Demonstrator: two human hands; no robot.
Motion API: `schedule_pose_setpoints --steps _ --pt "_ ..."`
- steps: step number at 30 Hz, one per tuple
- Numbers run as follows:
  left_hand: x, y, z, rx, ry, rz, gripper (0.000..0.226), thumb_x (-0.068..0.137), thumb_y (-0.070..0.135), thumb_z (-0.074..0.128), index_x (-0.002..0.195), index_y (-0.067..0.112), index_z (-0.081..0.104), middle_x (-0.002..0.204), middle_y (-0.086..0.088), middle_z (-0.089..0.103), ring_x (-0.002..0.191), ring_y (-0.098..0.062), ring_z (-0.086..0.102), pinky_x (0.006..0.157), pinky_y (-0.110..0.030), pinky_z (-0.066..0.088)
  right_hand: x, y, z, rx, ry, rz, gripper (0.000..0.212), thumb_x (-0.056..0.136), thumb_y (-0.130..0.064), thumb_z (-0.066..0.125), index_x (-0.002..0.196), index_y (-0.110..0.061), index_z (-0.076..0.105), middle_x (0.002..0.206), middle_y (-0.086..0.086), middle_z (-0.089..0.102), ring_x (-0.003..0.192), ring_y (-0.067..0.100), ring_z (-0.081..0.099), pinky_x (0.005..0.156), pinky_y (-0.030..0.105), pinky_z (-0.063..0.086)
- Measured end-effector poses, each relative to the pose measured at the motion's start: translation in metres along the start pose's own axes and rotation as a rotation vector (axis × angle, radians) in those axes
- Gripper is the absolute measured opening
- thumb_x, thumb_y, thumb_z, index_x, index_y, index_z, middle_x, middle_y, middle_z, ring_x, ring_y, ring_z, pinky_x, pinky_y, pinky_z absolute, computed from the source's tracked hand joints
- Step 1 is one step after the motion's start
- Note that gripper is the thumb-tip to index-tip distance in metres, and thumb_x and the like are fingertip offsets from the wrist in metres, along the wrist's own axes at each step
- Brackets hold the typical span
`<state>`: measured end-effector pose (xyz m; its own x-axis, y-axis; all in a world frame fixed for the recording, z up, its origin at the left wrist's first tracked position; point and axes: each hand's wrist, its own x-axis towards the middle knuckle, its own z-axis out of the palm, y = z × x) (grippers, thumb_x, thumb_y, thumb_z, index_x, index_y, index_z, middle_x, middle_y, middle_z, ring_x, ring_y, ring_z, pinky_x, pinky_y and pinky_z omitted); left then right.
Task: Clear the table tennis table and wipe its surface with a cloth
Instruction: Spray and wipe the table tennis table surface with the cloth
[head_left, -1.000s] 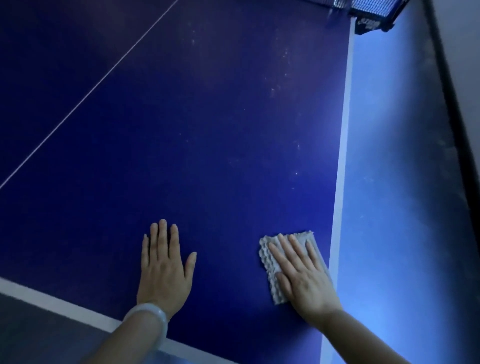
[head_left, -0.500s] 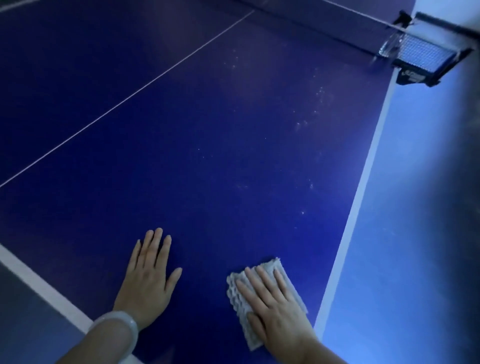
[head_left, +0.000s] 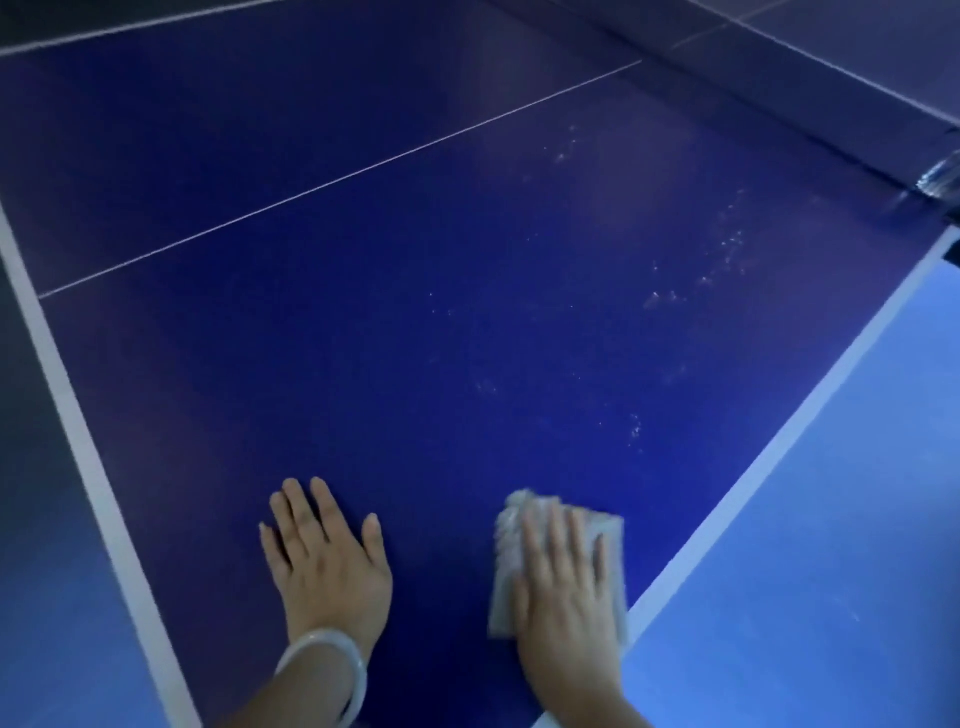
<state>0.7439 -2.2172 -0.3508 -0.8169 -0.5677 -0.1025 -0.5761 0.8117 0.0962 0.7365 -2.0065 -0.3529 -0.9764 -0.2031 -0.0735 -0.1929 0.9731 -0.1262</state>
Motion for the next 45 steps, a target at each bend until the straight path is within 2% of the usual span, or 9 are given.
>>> schedule_pose_setpoints --steps 5,11,14,19,26,33,36,41,45 --pt "0.001 0.0 0.003 0.0 0.003 -0.01 0.073 0.096 0.048 0.009 0.154 0.003 0.003 0.162 -0.018 0.0 0.15 -0.031 -0.003 0.122 -0.048 -0.002 0.012 0.059 0.0 -0.217 -0.072 -0.53 0.063 0.092 -0.035 0.042 0.153 -0.024 0.029 0.153 -0.001 0.038 0.14 0.026 0.038 0.113 0.052 0.022" --pt "0.002 0.0 0.005 -0.034 0.034 -0.01 0.073 0.096 0.049 0.009 0.154 0.007 0.003 0.162 -0.016 -0.002 0.15 -0.028 -0.006 0.122 -0.046 -0.004 0.061 0.109 -0.023 -0.116 0.029 0.272 0.061 0.097 -0.039 0.004 0.155 -0.024 0.013 0.161 0.004 0.022 0.149 0.024 0.02 0.118 0.048 0.012" --pt "0.004 0.0 0.006 -0.014 0.049 -0.019 0.073 0.096 0.05 0.009 0.155 0.007 0.004 0.162 -0.015 0.0 0.15 -0.028 -0.004 0.122 -0.047 -0.001 0.049 0.07 -0.015 -0.108 0.022 -0.056 0.062 0.092 -0.032 0.025 0.151 -0.014 0.033 0.156 0.011 0.033 0.143 0.029 0.033 0.113 0.054 0.02" --pt "0.003 0.0 0.007 -0.01 0.048 -0.011 0.072 0.096 0.049 0.012 0.154 0.005 0.01 0.162 -0.017 0.005 0.15 -0.029 0.0 0.122 -0.048 0.002 0.057 0.09 -0.011 -0.177 -0.055 -0.646 0.058 0.101 -0.036 0.024 0.156 -0.023 0.015 0.163 0.0 0.017 0.149 0.023 0.017 0.117 0.051 0.015" --pt "0.002 0.0 0.008 -0.006 0.05 -0.008 0.07 0.1 0.048 0.005 0.154 0.005 0.01 0.161 -0.017 0.006 0.15 -0.029 0.001 0.122 -0.049 0.004 0.097 0.123 -0.026 0.008 0.032 0.353 0.054 0.101 -0.041 0.011 0.148 -0.032 -0.015 0.165 0.0 0.004 0.151 0.02 0.001 0.119 0.047 0.002" --pt "0.003 0.001 0.007 -0.004 0.038 -0.002 0.077 0.095 0.051 -0.003 0.154 0.005 0.012 0.162 -0.016 0.006 0.15 -0.029 0.0 0.122 -0.049 0.006 0.079 0.004 0.0 0.006 -0.012 -0.452 0.058 0.102 -0.039 0.016 0.157 -0.02 0.012 0.164 0.001 0.011 0.151 0.021 0.007 0.119 0.047 0.008" --pt "0.003 0.0 0.006 -0.008 0.031 -0.007 0.075 0.097 0.051 -0.001 0.153 0.004 0.017 0.161 -0.017 0.01 0.15 -0.03 0.003 0.122 -0.05 0.009 0.122 0.025 -0.006 -0.166 -0.029 -0.595 0.06 0.098 -0.031 0.007 0.156 -0.018 -0.002 0.165 0.004 0.0 0.151 0.024 -0.002 0.119 0.052 0.001" --pt "0.003 -0.001 0.006 -0.018 0.029 -0.014 0.071 0.099 0.049 0.008 0.151 0.003 0.022 0.16 -0.018 0.016 0.149 -0.032 0.01 0.12 -0.052 0.013 0.146 0.059 -0.027 0.101 -0.046 0.164 0.055 0.1 -0.043 0.006 0.149 -0.035 -0.019 0.164 -0.002 -0.008 0.15 0.017 -0.01 0.121 0.047 -0.003" --pt "0.003 -0.002 0.006 -0.026 0.032 -0.007 0.069 0.099 0.048 0.015 0.15 0.003 0.026 0.159 -0.019 0.019 0.149 -0.033 0.013 0.118 -0.051 0.013 0.108 0.001 -0.008 -0.015 -0.025 -0.049 0.059 0.098 -0.036 0.001 0.153 -0.026 -0.019 0.163 0.004 -0.012 0.151 0.024 -0.008 0.121 0.051 0.0"
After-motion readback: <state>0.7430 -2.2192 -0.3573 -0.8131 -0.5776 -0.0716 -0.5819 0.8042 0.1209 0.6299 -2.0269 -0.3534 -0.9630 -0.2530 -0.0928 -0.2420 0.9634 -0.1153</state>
